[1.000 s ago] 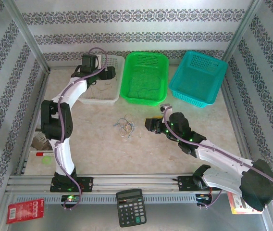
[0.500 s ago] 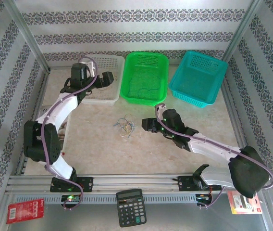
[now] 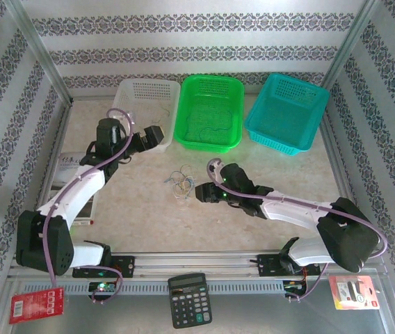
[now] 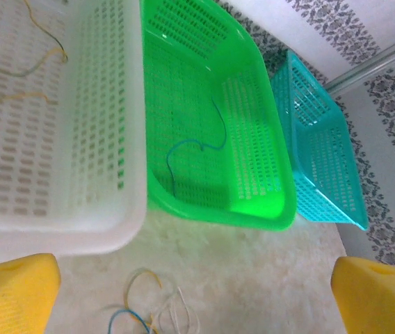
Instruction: Untangle the cables
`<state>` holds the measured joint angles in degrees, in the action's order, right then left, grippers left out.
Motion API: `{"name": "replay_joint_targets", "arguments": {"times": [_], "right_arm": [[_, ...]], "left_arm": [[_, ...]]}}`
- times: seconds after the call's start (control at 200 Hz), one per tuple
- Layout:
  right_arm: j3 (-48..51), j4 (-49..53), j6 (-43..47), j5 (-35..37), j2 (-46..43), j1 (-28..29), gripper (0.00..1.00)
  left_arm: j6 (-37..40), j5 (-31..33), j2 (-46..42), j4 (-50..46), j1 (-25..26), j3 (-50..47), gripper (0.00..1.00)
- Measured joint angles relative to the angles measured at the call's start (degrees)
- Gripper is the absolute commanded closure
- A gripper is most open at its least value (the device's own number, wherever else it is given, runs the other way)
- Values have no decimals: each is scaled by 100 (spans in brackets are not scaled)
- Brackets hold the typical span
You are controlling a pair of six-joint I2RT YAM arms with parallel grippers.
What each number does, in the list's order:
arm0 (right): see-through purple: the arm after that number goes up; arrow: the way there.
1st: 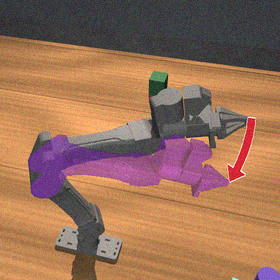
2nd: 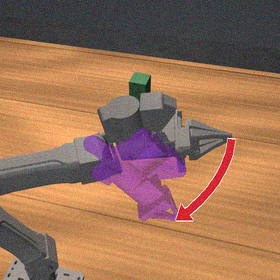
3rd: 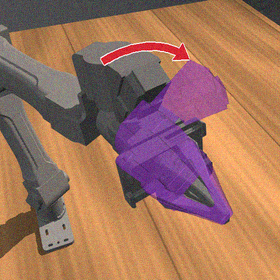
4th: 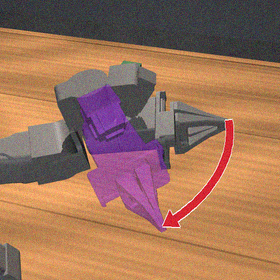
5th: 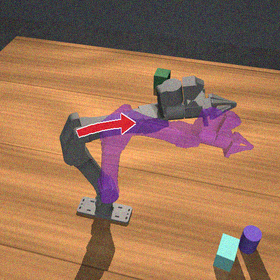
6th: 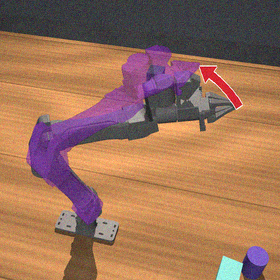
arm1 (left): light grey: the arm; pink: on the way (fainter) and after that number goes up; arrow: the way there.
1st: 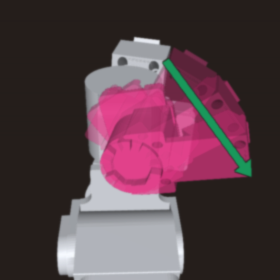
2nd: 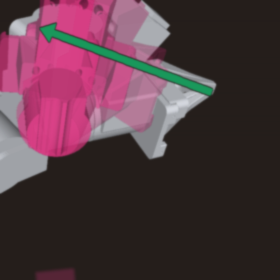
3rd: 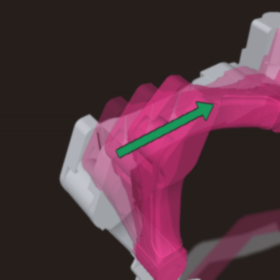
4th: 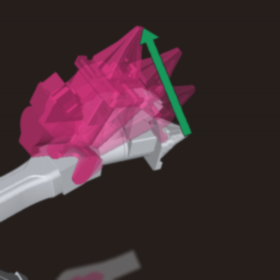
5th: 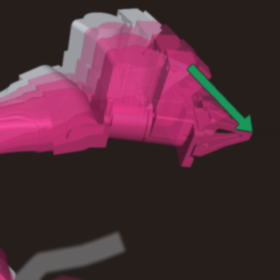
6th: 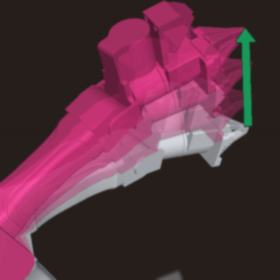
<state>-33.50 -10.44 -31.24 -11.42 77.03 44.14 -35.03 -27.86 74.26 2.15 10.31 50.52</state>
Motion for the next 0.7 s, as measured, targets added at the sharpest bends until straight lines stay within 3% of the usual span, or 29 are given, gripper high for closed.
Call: {"name": "replay_joint_targets", "arguments": {"times": [0.47,0.565,0.699], "right_arm": [[-37,98,17,503,398,59,42],[-37,87,15,505,533,55,42],[-39,39,13,505,647,22,43]], "left_arm": [[46,358,-632,-151,820,-855,0],[214,627,-634,-341,964,-955,10],[527,984,-483,-566,1156,-984,33]]}}
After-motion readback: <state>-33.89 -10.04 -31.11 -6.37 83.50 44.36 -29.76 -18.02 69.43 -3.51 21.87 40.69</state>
